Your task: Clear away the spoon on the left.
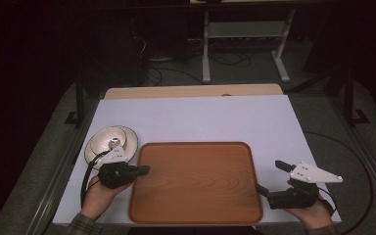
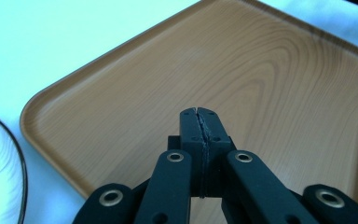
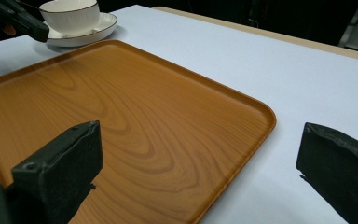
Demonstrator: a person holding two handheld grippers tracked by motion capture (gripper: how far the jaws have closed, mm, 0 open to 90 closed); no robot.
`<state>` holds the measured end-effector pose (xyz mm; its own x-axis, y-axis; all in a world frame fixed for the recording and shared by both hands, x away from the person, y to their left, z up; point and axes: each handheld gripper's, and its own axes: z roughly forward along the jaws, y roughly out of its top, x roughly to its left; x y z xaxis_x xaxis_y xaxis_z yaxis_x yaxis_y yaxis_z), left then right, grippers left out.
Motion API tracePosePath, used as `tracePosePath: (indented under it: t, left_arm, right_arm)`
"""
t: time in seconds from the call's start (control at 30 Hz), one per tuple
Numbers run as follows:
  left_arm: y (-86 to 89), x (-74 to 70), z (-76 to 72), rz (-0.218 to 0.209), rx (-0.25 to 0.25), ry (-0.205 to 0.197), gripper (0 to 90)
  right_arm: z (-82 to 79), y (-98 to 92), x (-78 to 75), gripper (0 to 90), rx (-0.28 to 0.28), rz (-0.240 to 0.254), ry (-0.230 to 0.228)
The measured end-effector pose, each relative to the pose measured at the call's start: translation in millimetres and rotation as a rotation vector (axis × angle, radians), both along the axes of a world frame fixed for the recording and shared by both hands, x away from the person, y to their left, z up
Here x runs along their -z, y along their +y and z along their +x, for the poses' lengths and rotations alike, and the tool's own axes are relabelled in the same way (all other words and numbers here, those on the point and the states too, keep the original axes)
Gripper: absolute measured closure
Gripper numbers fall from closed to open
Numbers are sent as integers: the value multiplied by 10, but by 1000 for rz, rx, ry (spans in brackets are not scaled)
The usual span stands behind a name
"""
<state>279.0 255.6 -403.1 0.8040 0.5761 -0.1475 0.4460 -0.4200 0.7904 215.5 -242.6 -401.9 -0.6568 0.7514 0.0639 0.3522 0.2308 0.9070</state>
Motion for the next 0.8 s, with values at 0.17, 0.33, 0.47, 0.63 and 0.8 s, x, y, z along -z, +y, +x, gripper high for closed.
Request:
tracePosePath:
  t: [0.17, 0.33, 0.47, 0.63, 0.8]
  left_arm:
    - [41, 8, 4, 3, -18, 4, 895]
    - [50, 16, 32, 7, -21, 12, 894]
    - [84, 22, 40, 3, -38, 14, 894]
    - [134, 18, 31, 9, -52, 14, 893]
    - [178, 5, 19, 12, -69, 4, 892]
  right_arm:
    - [9, 16, 7, 0, -8, -1, 4]
    - [-1, 8, 4, 0, -6, 0, 2]
    - [5, 16, 7, 0, -6, -2, 5]
    - [17, 23, 8, 0, -10, -6, 4]
    - [11, 21, 3, 0, -11, -9, 1]
